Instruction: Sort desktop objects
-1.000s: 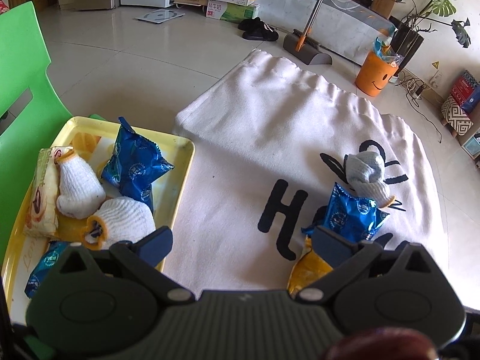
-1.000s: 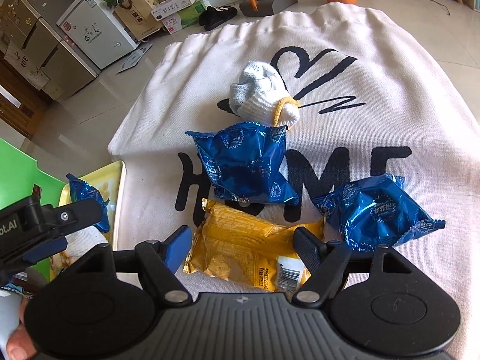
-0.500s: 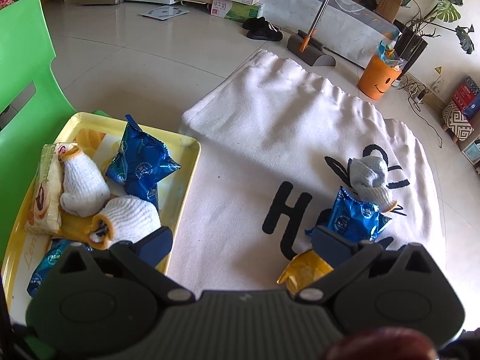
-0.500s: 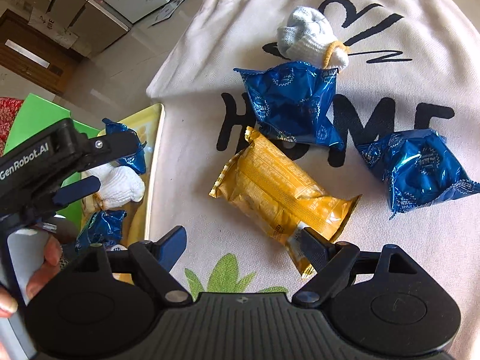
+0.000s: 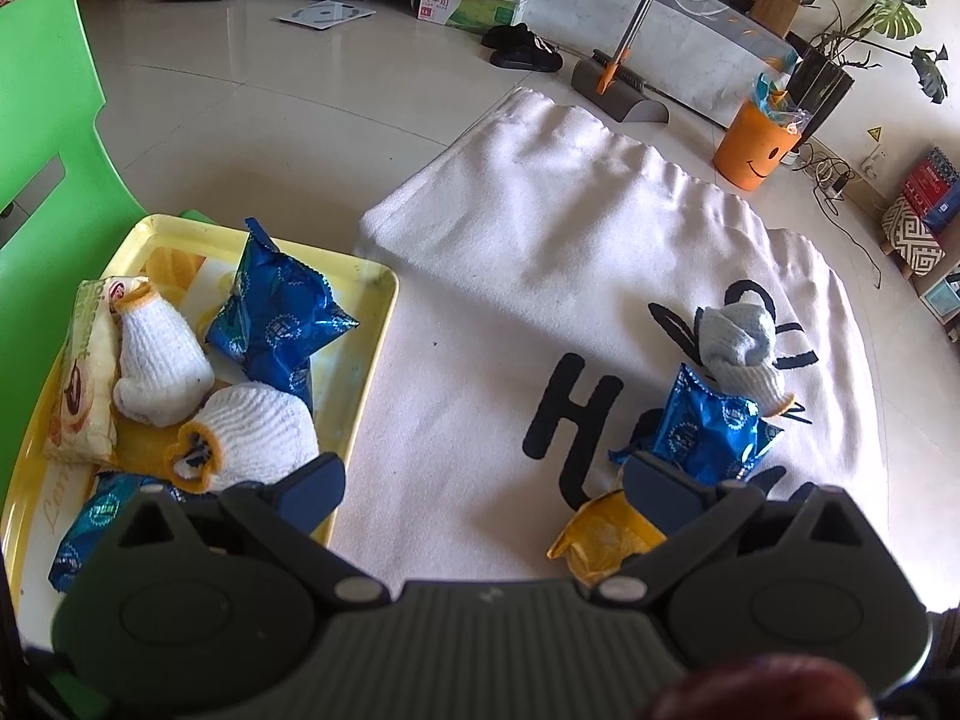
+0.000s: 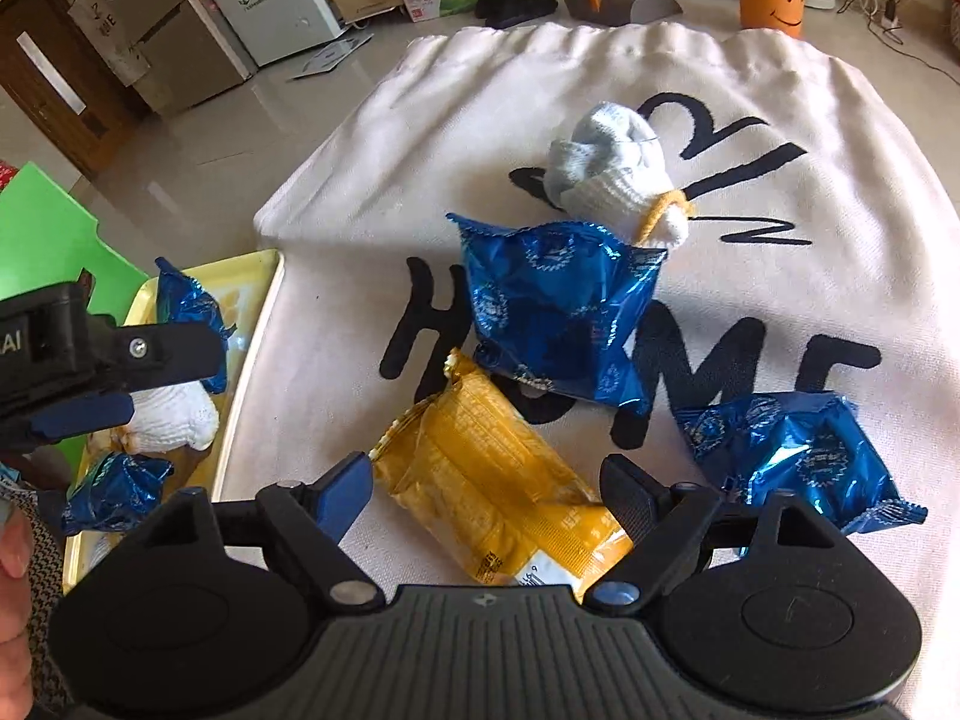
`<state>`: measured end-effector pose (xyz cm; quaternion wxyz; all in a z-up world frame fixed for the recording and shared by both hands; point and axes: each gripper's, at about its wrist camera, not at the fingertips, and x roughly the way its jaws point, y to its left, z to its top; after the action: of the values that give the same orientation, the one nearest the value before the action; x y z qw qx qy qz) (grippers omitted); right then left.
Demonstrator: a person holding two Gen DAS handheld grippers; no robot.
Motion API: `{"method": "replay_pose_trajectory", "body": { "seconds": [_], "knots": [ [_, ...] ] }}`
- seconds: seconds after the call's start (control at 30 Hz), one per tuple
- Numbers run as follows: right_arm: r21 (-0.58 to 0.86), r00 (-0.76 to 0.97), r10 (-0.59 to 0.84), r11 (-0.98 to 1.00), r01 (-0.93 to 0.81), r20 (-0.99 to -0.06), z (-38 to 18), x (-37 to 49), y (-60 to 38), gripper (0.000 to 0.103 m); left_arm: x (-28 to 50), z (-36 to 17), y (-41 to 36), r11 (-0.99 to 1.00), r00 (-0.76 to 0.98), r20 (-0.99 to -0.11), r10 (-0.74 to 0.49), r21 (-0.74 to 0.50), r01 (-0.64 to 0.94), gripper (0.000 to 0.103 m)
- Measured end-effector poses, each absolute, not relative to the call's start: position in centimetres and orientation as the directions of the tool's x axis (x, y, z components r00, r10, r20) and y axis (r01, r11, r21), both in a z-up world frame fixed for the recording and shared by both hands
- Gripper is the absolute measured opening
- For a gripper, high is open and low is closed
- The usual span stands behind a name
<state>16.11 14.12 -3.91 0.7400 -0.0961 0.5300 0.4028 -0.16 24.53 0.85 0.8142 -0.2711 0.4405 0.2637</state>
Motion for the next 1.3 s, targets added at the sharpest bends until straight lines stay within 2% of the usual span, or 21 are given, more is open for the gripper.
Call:
{"method": "replay_pose_trajectory", "body": {
  "seconds": [0.2,0.37,0.63,0.77,0.93,1.17,1.3],
  "knots": [
    [0.42,-0.094,0.506,0.582,-0.697,-0.857,-4.4,14.9,14.3,0.084,-0.5,1.0,25.0,0.699,0.477,-0.858,0.19,-0.223,-0.68,0.102],
    [0.315,0.005,0.47,0.599,-0.736,-0.883,-4.2,14.3,14.9,0.084,-0.5,1.0,25.0,0.7,0.476,-0.858,0.191,-0.221,-0.679,0.102],
    [0.23,0.055,0.376,0.669,-0.707,-0.925,-7.0,13.5,15.5,0.082,-0.2,0.7,24.9,0.707,0.47,-0.862,0.189,-0.212,-0.675,0.102],
    [0.231,0.058,0.365,0.697,-0.679,-0.929,-7.0,13.4,14.5,0.062,0.3,0.5,24.5,0.713,0.476,-0.86,0.186,-0.215,-0.668,0.102],
    [0.222,0.056,0.327,0.748,-0.626,-0.943,-6.8,13.5,11.6,0.056,1.6,0.4,22.5,0.751,0.504,-0.85,0.156,-0.229,-0.619,0.102],
    [0.235,0.028,0.275,0.866,-0.442,-0.961,-6.6,14.4,6.7,0.056,4.4,0.0,18.4,0.806,0.506,-0.855,0.112,-0.22,-0.549,0.102],
    [0.218,0.036,0.256,0.88,-0.422,-0.966,-6.7,14.2,5.3,0.057,6.3,-1.1,16.5,0.832,0.491,-0.866,0.096,-0.201,-0.517,0.102]
  ]
}}
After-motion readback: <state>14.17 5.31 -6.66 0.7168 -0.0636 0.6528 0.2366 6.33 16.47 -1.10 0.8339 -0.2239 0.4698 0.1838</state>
